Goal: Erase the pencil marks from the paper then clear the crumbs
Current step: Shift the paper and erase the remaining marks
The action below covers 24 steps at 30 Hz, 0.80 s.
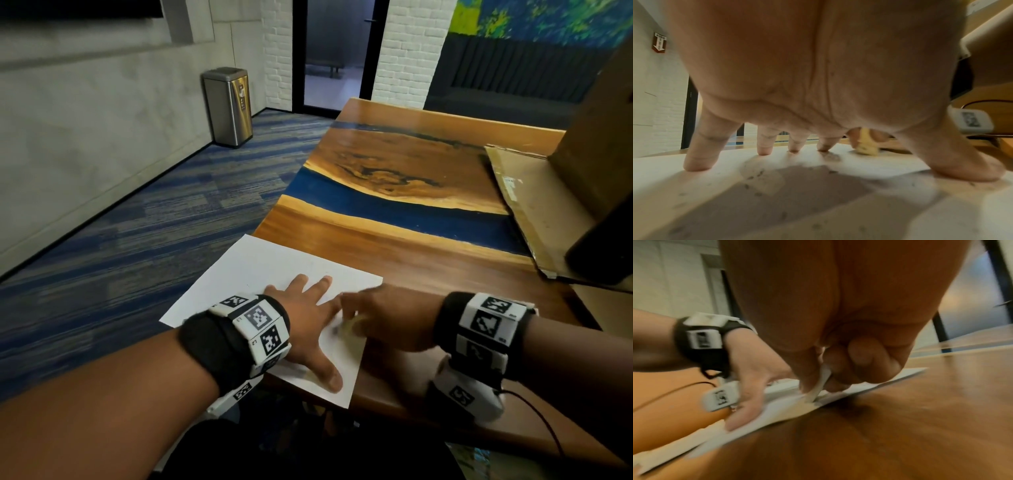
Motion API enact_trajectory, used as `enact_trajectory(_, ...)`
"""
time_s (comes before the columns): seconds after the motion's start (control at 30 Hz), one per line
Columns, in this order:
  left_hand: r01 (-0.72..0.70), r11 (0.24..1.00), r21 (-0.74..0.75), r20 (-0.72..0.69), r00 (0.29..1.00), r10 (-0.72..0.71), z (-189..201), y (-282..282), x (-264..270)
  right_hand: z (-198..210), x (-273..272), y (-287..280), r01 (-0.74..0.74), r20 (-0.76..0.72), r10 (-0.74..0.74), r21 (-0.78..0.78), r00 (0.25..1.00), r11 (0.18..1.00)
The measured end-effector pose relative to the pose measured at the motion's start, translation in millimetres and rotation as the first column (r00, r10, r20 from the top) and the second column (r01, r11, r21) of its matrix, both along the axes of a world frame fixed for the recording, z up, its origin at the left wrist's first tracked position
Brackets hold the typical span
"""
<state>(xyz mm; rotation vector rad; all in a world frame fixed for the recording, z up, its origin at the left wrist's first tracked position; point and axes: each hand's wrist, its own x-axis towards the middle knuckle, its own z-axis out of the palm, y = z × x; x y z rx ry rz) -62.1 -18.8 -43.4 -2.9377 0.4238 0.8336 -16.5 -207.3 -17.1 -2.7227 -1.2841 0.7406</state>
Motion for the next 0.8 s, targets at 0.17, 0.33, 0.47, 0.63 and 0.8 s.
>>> enact_trajectory(0.17, 0.016, 1.000, 0.022, 0.004, 1.000, -0.016, -1, 0, 1, -1, 25, -5, 0.158, 0.069, -0.158, 0.006, 0.985, 0.987)
enact_trajectory(0.33, -0.019, 1.000, -0.024, 0.015, 1.000, 0.019, 5, 1, 4, -4, 40, -6, 0.238, 0.146, -0.237, 0.012, 0.961, 0.971)
enact_trajectory(0.47, -0.001, 1.000, -0.020, 0.050, 0.999, 0.002, 12, 0, 11, -3, 41, -6, 0.255, 0.137, -0.252, -0.004, 0.958, 0.967)
enact_trajectory(0.63, -0.019, 0.998, 0.059, 0.003, 1.000, 0.019, 22, -2, 17, 4, 34, -3, 0.224, 0.150, -0.217, -0.031, 0.965, 0.974)
enact_trajectory(0.8, 0.019, 0.992, 0.121, -0.028, 0.999, -0.016, 28, -10, 21, 8, 5, 6, -0.011, -0.038, 0.009, -0.050, 0.999, 0.999)
